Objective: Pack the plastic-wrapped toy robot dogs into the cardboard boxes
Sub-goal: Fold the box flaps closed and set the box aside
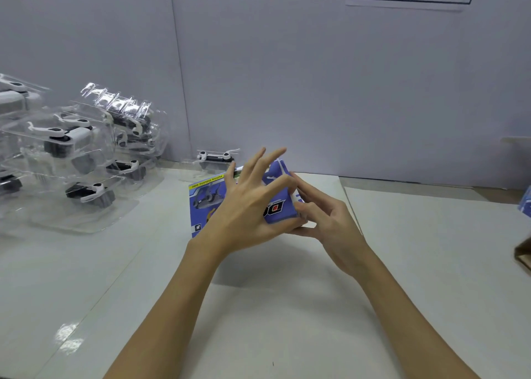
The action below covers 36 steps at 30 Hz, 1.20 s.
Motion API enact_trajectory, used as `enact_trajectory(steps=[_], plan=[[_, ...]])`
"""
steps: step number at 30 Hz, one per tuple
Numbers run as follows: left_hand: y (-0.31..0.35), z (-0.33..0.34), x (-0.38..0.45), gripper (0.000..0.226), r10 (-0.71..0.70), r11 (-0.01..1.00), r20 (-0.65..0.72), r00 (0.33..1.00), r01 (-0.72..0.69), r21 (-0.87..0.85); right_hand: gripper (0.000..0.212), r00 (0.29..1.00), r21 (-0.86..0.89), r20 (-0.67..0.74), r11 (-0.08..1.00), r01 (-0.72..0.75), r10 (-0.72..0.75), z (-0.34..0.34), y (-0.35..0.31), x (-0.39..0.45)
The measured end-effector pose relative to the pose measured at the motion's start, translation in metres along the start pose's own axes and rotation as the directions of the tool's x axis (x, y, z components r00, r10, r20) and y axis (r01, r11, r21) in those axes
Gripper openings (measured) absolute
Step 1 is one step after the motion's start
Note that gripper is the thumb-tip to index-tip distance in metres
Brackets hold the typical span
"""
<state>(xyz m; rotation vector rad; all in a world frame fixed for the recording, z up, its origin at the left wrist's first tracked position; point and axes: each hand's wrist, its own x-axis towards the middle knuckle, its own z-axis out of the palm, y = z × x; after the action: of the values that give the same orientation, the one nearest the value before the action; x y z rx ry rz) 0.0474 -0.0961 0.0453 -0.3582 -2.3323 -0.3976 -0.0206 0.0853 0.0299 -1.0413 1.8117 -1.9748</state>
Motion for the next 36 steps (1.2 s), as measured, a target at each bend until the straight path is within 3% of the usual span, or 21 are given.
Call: enact_trajectory(steps=[6,12,21,26,33,36], plan=[[0.003,-0.005,0.005,0.039,-0.102,0.995,0.028,0.994,0.102,0.008,0.046,0.999,-0.037,0.045,0.999,-0.019,0.021,0.005,0.005,0.004],[0.004,-0.003,0.004,0.036,-0.104,0.995,0.004,0.995,0.104,-0.005,0.046,0.999,-0.032,0.039,0.999,0.003,-0.002,0.005,0.005,0.001],[-0.002,0.002,0.004,0.040,-0.092,0.995,-0.034,0.995,0.091,-0.037,0.060,0.994,-0.253,0.068,0.962,0.103,-0.089,0.024,0.009,-0.003],[-0.008,0.011,0.005,0.067,-0.106,0.990,-0.065,0.992,0.099,-0.100,0.064,0.995,-0.259,-0.001,0.961,0.094,-0.098,0.031,0.014,-0.005],[-0.008,0.017,0.006,0.070,-0.115,0.992,-0.073,0.991,0.110,-0.068,0.049,0.994,-0.187,-0.067,0.979,0.077,-0.091,0.032,0.017,-0.001],[-0.007,0.015,0.005,0.076,-0.101,0.995,-0.061,0.993,0.100,-0.019,0.046,0.981,-0.129,-0.187,0.991,0.034,-0.058,0.034,0.022,0.003]])
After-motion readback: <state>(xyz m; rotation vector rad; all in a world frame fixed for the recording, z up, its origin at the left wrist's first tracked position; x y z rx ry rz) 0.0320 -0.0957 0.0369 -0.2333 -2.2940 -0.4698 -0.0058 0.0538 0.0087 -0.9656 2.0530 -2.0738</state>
